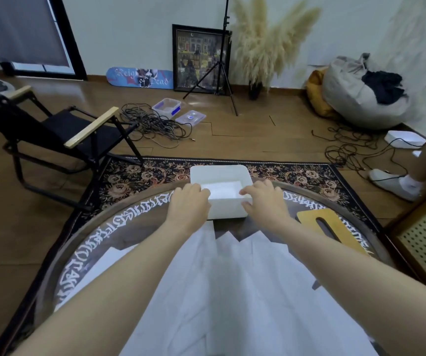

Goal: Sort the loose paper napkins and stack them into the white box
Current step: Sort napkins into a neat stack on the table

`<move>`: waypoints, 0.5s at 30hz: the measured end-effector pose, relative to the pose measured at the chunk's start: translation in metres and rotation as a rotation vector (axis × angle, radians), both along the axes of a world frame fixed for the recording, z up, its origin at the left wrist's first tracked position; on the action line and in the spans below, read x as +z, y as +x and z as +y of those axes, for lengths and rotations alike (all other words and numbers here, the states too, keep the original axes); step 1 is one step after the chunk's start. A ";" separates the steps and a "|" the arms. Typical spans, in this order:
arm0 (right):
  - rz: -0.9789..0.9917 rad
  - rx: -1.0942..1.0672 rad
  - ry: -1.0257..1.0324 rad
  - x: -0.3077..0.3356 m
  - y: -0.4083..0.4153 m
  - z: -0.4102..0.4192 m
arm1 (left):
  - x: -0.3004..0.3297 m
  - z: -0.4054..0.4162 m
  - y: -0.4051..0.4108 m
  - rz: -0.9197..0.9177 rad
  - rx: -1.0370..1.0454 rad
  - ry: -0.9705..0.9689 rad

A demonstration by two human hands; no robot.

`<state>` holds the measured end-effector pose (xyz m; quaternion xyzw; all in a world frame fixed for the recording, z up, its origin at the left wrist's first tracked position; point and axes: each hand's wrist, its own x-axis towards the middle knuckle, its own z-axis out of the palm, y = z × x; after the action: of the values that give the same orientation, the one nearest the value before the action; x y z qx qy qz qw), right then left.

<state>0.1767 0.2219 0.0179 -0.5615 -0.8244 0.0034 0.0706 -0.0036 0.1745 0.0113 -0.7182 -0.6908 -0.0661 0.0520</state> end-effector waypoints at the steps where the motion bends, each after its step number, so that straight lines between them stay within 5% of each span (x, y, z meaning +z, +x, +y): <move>1: -0.049 0.022 0.019 0.000 0.003 -0.008 | 0.001 -0.007 0.000 -0.004 -0.001 -0.005; 15: -0.080 0.014 -0.162 -0.030 0.058 -0.130 | -0.017 -0.144 0.025 -0.001 0.002 -0.199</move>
<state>0.2346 0.0922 -0.0125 -0.5592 -0.8276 0.0478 -0.0082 0.0216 0.0306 -0.0061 -0.7190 -0.6947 0.0023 -0.0199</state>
